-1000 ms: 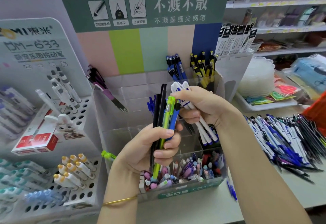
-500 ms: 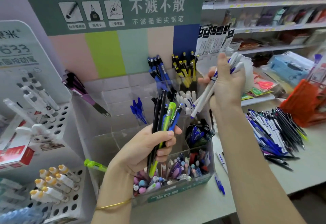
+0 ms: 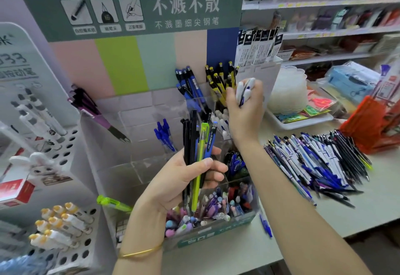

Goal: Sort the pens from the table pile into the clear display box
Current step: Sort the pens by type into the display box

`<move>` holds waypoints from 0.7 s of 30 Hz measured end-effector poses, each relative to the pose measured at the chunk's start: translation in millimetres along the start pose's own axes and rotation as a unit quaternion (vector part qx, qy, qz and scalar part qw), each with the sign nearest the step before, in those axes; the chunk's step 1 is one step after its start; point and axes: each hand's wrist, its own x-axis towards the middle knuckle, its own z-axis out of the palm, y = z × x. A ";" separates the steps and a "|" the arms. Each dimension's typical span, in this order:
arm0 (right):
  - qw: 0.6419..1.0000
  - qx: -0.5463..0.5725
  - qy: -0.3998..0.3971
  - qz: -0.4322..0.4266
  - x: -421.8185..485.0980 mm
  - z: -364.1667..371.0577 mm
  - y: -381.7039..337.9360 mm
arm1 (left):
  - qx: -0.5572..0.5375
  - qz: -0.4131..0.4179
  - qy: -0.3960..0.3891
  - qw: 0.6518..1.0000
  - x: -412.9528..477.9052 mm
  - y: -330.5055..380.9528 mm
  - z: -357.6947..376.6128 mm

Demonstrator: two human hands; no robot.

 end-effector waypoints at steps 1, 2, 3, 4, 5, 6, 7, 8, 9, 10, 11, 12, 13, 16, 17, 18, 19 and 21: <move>1.000 -0.012 -0.010 -0.009 -5.4 1.0 2.5 | -0.009 0.003 0.003 1.000 -0.9 0.1 0.0; 0.999 -0.024 -0.007 -0.024 -9.9 1.2 4.1 | -0.017 0.007 0.006 1.000 -1.7 0.5 -0.5; 0.998 -0.040 0.007 -0.043 -12.2 1.6 4.8 | -0.024 0.011 0.007 1.000 -2.6 1.0 -0.8; 0.996 -0.057 0.018 -0.063 -12.6 2.3 5.6 | -0.027 0.014 0.008 1.000 -3.3 1.5 -1.5; 0.994 -0.073 0.017 -0.080 -11.7 2.6 6.3 | -0.027 0.018 0.008 0.999 -3.8 1.7 -1.9; 0.992 -0.085 0.006 -0.097 -9.9 2.3 7.2 | -0.026 0.023 0.008 0.999 -4.2 1.6 -2.3; 0.989 -0.093 -0.008 -0.111 -8.0 2.0 7.4 | -0.024 0.030 0.008 0.999 -4.4 1.1 -2.9; 0.987 -0.102 -0.020 -0.122 -6.4 1.7 8.7 | -0.025 0.039 0.005 0.999 -4.4 0.2 -3.8; 0.984 -0.118 -0.029 -0.133 -5.3 1.2 10.3 | -0.033 0.045 0.001 0.998 -4.2 -1.1 -4.6; 0.978 -0.142 -0.032 -0.149 -4.3 0.9 13.1 | -0.047 0.048 -0.005 0.998 -4.1 -2.0 -5.3; 0.970 -0.173 -0.028 -0.168 -3.9 0.6 15.4 | -0.063 0.048 -0.011 0.997 -3.9 -2.8 -5.9; 0.962 -0.197 -0.021 -0.186 -4.2 0.6 18.0 | -0.076 0.049 -0.016 0.996 -3.9 -3.3 -6.4; 0.958 -0.208 -0.016 -0.196 -5.0 0.6 19.1 | -0.085 0.050 -0.019 0.995 -4.0 -3.8 -6.6; 0.965 -0.180 -0.014 -0.189 -7.3 -0.3 16.4 | -0.091 0.053 -0.021 0.994 -4.6 -5.4 -7.1; 0.971 -0.162 -0.018 -0.173 -7.9 -1.4 15.2 | -0.092 0.053 -0.022 0.994 -5.1 -5.9 -7.1; 0.976 -0.146 -0.025 -0.158 -8.5 -2.8 14.9 | -0.094 0.051 -0.024 0.994 -5.8 -6.1 -7.2; 0.980 -0.134 -0.032 -0.145 -8.9 -4.4 14.2 | -0.096 0.049 -0.025 0.994 -6.2 -6.3 -7.3; 0.984 -0.115 -0.045 -0.131 -9.3 -7.0 14.7 | -0.105 0.043 -0.028 0.993 -7.4 -7.0 -7.3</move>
